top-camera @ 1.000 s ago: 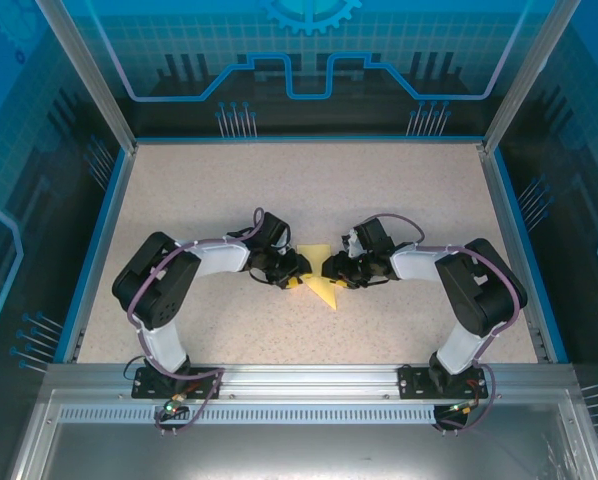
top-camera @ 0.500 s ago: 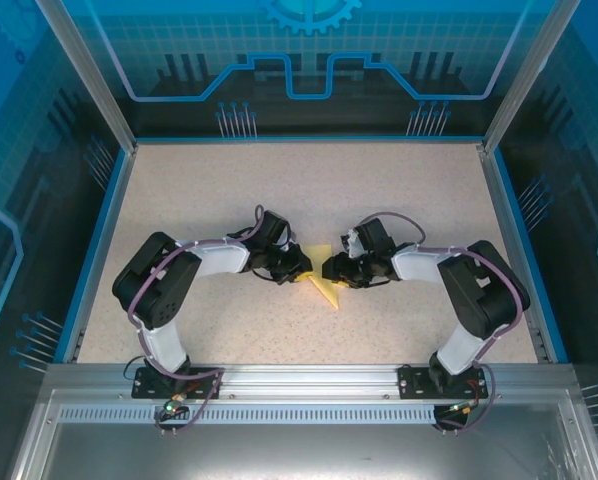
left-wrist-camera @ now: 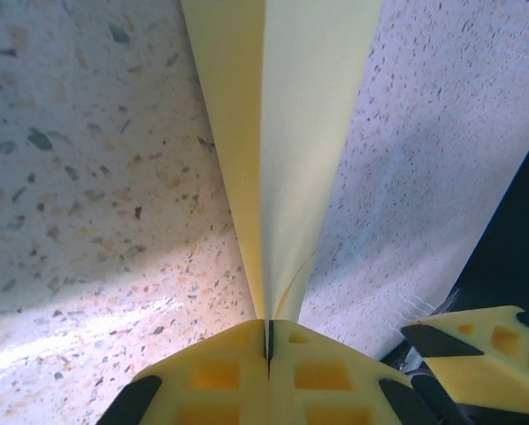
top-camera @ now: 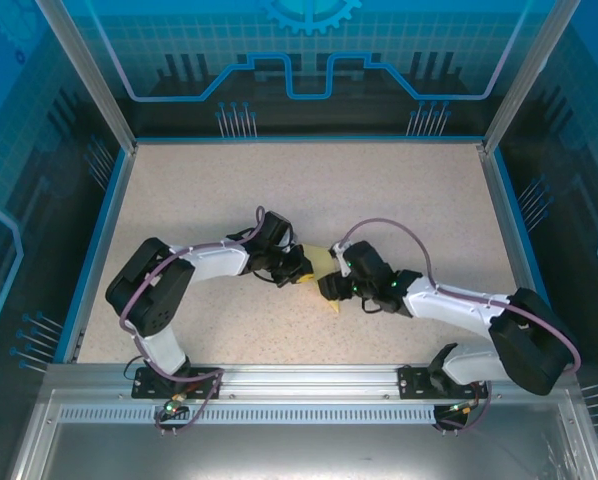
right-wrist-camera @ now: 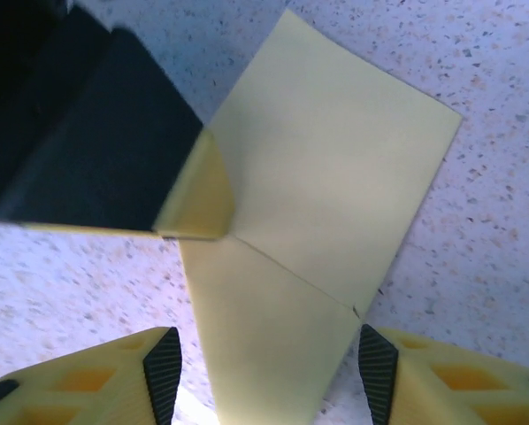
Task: Fold a paper plane with a square sheet of paper (pick it up from the middle)
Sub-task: Fold the wing for the fifth time at the center of the table.
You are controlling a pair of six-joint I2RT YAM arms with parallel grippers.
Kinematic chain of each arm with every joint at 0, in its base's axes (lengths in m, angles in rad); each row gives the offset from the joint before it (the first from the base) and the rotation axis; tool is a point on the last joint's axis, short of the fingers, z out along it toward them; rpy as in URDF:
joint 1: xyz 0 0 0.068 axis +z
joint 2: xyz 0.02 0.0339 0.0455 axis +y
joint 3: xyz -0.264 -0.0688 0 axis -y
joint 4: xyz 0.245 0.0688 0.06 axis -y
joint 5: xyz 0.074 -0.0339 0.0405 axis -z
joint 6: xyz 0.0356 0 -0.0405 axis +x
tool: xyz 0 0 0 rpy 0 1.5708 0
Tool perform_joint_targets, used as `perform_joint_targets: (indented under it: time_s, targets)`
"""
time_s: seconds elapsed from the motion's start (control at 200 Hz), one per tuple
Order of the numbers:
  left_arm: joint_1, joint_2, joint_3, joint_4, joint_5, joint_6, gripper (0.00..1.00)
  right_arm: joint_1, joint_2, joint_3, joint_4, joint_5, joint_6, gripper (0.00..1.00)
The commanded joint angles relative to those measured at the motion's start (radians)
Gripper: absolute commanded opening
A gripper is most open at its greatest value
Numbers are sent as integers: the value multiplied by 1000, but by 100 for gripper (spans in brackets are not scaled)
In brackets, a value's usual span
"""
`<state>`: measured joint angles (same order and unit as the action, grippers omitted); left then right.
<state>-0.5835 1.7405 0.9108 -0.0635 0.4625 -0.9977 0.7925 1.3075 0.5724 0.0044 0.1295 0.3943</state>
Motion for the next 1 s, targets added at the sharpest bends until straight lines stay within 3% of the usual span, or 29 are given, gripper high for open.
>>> perform_joint_targets:
  time_s: [0.0, 0.33, 0.48, 0.7, 0.995]
  targets:
    - [-13, -24, 26, -64, -28, -29, 1, 74, -9, -66, 117, 222, -135, 57]
    - [-24, -14, 46, -74, -35, -48, 1, 252, 168, -46, 312, 362, -296, 55]
    - [-24, -19, 48, -83, -38, -48, 0, 259, 245, -25, 335, 410, -292, 54]
    - [-25, -26, 46, -97, -44, -46, 1, 257, 267, -46, 386, 441, -288, 38]
    - [-25, -45, 60, -130, -59, -37, 4, 255, 294, -48, 392, 441, -299, 28]
